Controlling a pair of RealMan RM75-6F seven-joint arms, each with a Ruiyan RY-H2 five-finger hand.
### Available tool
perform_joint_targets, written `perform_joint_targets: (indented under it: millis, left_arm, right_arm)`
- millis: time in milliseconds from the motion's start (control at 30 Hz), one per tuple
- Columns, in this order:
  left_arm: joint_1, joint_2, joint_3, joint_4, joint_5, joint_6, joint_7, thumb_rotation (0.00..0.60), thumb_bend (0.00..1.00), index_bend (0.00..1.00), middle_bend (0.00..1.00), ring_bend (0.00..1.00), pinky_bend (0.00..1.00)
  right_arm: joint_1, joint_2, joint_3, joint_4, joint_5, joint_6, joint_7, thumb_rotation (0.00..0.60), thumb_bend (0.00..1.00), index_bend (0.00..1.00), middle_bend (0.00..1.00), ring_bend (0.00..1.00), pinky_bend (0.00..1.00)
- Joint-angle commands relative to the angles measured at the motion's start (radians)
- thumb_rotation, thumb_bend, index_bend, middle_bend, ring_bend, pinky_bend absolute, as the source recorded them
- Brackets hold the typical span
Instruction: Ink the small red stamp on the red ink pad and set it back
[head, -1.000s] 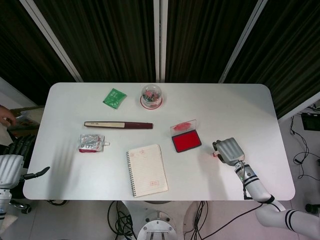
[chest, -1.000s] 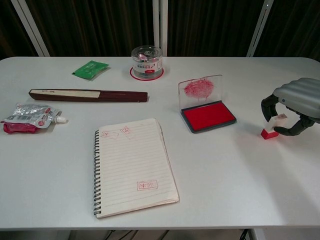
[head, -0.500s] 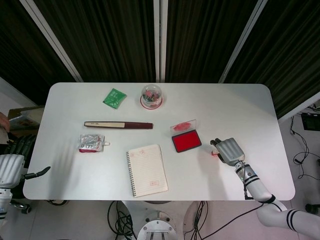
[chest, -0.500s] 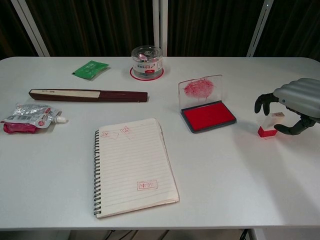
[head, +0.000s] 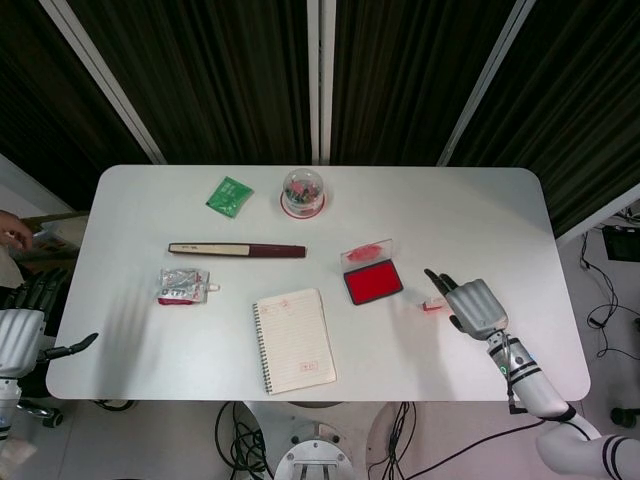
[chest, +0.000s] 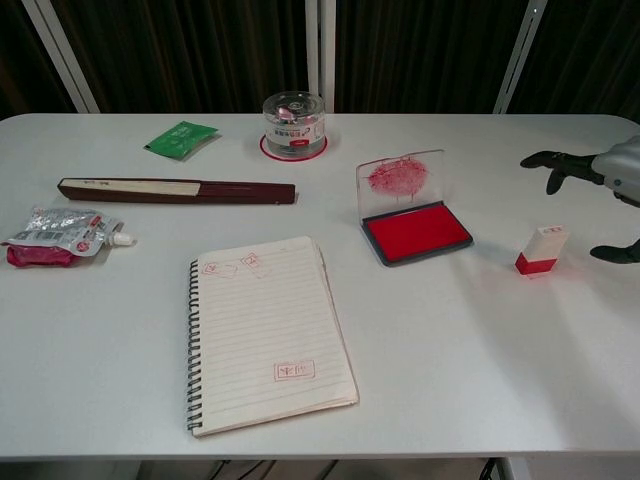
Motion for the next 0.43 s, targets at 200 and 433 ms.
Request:
perform_joint_targets:
  millis: [200,433]
  left_arm:
    - [0.004,0.017,-0.002,-0.031,0.005,0.013,0.017,0.261,0.09,0.01,0.08,0.08,0.19]
    - [-0.001,0.018,-0.005,-0.037,0.023,0.027,0.035,0.259,0.09,0.01,0.08,0.08,0.19]
  right_arm:
    - [-0.305,0.095,-0.032,0.066,-0.131,0.522,0.113,0.600,0.10,0.00,0.07,0.15,0.35]
    - [-0.338,0.031,0.010,0.169,0.016,0.403,0.176,0.600,0.08,0.00,0.00,0.00,0.00]
